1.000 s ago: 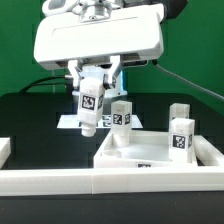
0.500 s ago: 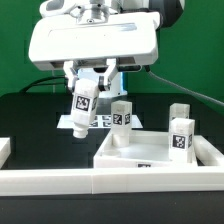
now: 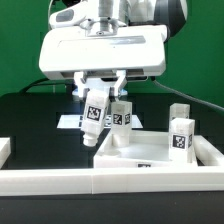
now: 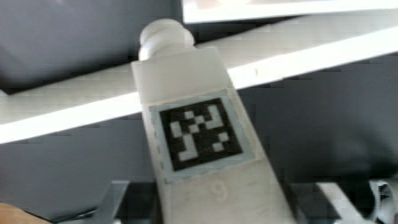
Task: Assemble square table
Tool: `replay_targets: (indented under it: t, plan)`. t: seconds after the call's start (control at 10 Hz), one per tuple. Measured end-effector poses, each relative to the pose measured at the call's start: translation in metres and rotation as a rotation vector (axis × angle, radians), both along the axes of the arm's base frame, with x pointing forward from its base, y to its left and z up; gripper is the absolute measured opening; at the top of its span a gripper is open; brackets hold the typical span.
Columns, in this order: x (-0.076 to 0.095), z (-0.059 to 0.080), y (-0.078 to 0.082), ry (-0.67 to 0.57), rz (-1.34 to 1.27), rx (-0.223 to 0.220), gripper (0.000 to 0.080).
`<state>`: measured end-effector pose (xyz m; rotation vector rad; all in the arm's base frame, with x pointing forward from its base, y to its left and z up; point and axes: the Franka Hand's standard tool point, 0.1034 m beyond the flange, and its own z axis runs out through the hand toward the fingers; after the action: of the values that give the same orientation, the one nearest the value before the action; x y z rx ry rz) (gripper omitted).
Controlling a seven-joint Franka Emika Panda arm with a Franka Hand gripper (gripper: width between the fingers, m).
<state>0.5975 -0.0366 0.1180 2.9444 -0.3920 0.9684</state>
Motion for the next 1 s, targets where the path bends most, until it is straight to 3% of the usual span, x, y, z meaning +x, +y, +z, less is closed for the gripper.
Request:
replay_targets:
  t: [0.1, 0.2, 0.6, 0.8, 1.0]
  plan:
    - [0.000, -0.006, 0.001, 0.001, 0.034, -0.003, 0.0315]
    - [-0.002, -0.010, 0.008, 0.035, -0.004, 0.052, 0.0315]
    - [-0.001, -0.009, 0.009, 0.031, 0.004, 0.047, 0.0315]
    - [0.003, 0.000, 0.007, 0.003, 0.015, 0.042, 0.0315]
    - [0.008, 0.003, 0.000, 0.002, -0.060, 0.125, 0.0315]
